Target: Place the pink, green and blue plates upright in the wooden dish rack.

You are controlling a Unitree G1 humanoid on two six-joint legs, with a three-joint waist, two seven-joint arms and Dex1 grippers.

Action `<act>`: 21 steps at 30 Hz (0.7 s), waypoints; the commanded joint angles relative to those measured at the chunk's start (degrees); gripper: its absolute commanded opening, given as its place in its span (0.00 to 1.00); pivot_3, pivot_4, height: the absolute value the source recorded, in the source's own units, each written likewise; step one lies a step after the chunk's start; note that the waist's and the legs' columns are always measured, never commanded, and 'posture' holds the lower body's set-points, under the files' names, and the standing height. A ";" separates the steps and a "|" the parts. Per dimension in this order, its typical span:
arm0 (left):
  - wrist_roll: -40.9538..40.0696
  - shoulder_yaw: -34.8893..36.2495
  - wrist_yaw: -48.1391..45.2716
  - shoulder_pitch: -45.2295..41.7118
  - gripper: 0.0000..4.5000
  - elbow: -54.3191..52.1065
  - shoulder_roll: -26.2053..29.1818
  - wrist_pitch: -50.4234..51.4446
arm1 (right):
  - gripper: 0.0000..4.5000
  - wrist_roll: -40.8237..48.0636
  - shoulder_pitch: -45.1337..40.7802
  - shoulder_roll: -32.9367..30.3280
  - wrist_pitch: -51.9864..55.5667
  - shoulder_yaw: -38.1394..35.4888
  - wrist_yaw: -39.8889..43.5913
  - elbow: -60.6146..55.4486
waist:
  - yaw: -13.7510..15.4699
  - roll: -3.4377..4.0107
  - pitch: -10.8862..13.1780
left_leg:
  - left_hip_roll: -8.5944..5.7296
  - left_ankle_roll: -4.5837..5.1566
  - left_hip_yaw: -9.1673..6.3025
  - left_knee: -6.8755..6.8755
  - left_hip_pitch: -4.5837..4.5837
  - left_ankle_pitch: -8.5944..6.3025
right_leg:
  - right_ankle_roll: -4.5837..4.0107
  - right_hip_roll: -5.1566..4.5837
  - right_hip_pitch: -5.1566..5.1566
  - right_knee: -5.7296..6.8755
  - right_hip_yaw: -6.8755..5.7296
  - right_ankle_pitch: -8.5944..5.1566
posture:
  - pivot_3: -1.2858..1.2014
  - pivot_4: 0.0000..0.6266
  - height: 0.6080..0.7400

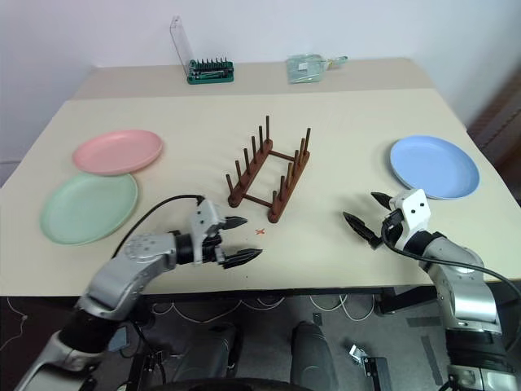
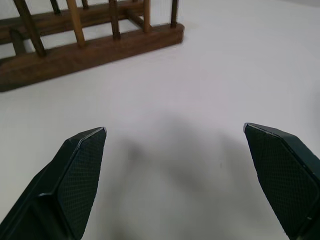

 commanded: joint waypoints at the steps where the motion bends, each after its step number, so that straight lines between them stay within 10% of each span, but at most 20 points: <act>1: 1.53 -0.58 4.26 -1.38 0.99 1.37 -3.57 2.16 | 1.00 0.86 -0.56 0.46 -0.65 -1.44 -1.34 -3.01 | -0.21 0.02 -0.01 | 0.00 0.00 0.01 -0.01 0.01 0.00 | 0.00 0.00 -0.02 0.03 0.00 0.00 | 0.52 0.24 1.00; 21: 12.11 5.10 23.46 -6.86 0.99 16.23 -13.21 -6.41 | 1.00 0.90 -3.30 0.62 5.76 0.40 -5.32 -9.69 | 0.29 0.04 -0.04 | -0.01 0.00 -0.01 0.02 0.05 0.00 | 0.03 0.00 0.06 0.00 0.00 -0.01 | 0.52 0.24 1.00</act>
